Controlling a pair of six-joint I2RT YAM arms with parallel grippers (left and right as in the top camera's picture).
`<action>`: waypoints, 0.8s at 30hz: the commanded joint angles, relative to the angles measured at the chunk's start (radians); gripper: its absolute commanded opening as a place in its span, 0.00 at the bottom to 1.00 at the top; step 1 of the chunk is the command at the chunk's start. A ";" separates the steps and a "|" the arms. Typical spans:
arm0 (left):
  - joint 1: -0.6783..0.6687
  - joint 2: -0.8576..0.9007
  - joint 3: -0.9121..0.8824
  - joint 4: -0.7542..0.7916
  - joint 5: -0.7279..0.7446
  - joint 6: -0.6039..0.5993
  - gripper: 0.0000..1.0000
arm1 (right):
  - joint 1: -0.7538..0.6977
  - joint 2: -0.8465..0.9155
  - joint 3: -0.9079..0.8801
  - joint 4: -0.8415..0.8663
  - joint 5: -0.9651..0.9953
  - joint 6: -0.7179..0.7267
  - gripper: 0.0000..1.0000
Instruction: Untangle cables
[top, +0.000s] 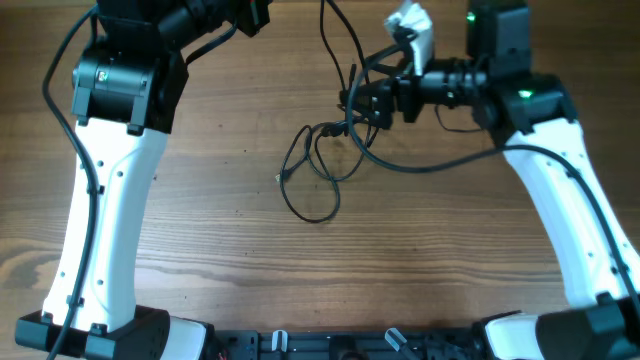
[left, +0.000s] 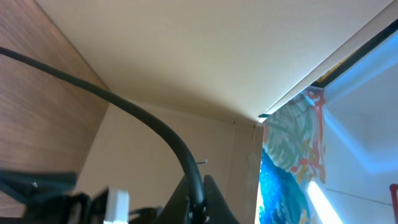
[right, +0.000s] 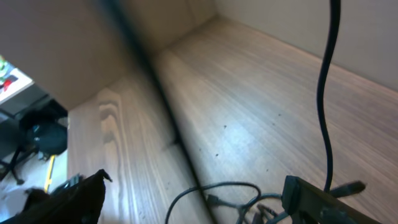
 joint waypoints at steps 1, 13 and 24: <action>0.001 -0.006 0.013 -0.003 0.027 -0.009 0.04 | 0.017 0.069 -0.003 0.037 0.084 0.086 0.35; 0.017 0.068 0.012 -0.599 -0.801 0.448 0.04 | -0.138 -0.228 0.018 -0.124 0.359 0.572 0.04; 0.016 0.108 0.012 -0.489 -0.592 0.850 0.04 | -0.111 -0.101 0.018 -0.431 0.468 0.417 0.04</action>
